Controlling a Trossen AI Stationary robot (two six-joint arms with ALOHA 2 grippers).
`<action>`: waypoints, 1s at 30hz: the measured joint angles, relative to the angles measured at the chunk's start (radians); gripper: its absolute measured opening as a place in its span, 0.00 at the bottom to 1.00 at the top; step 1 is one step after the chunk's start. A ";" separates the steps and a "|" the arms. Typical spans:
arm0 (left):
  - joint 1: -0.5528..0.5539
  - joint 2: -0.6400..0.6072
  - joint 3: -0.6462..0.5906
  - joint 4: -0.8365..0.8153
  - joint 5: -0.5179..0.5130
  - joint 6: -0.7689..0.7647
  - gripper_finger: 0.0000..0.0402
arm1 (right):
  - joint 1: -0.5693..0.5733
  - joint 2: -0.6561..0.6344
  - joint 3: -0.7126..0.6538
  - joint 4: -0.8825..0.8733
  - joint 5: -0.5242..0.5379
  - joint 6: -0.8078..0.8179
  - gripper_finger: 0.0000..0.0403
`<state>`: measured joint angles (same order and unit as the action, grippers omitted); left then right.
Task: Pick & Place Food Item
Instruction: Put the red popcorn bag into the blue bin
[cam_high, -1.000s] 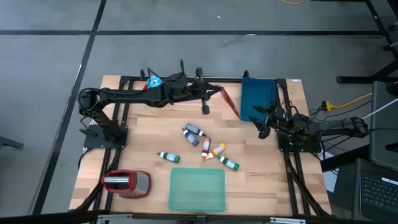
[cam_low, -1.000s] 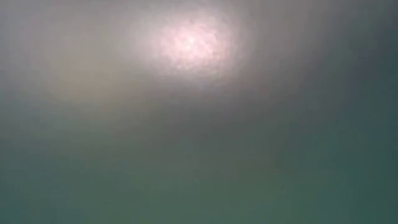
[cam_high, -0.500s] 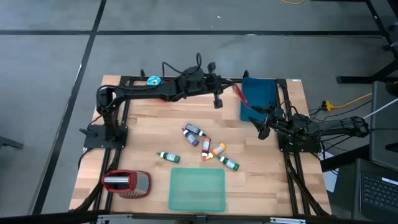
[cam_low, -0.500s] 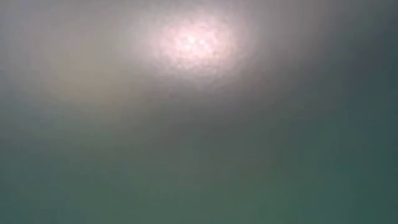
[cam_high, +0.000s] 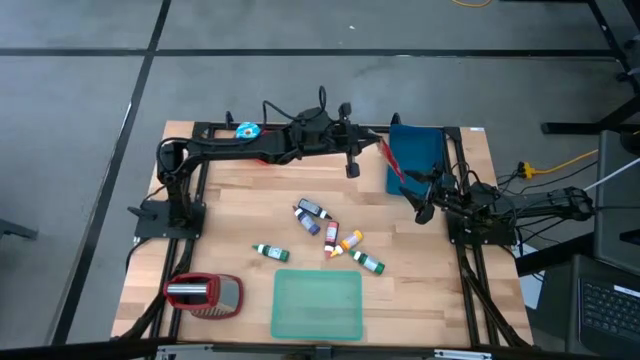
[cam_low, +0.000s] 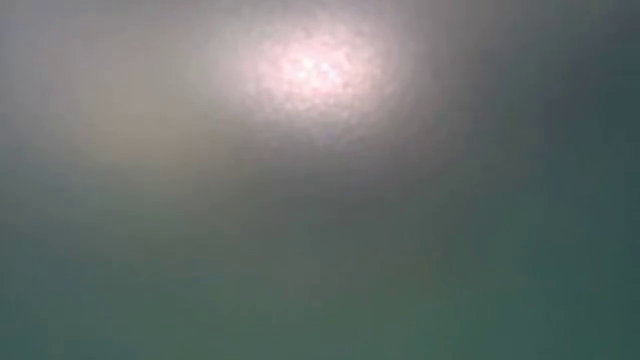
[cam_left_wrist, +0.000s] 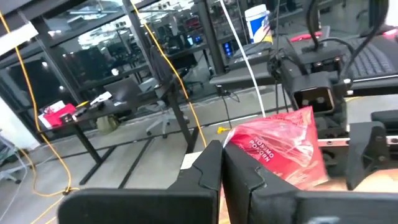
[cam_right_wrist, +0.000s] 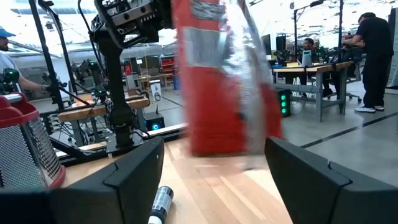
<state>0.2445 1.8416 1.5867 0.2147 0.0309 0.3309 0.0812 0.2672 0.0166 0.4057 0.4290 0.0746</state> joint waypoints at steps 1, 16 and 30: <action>-0.003 0.005 0.000 0.008 0.003 -0.002 0.01 | 0.000 0.000 0.000 0.000 0.000 0.000 0.70; -0.035 0.016 -0.001 0.043 0.070 -0.038 0.01 | 0.000 0.000 0.000 0.002 0.006 0.001 0.70; -0.047 0.016 -0.001 0.014 0.118 -0.066 0.01 | 0.000 0.000 0.000 0.030 0.023 -0.026 0.66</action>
<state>0.1978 1.8580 1.5856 0.2282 0.1493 0.2646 0.0812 0.2672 0.0166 0.4360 0.4517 0.0486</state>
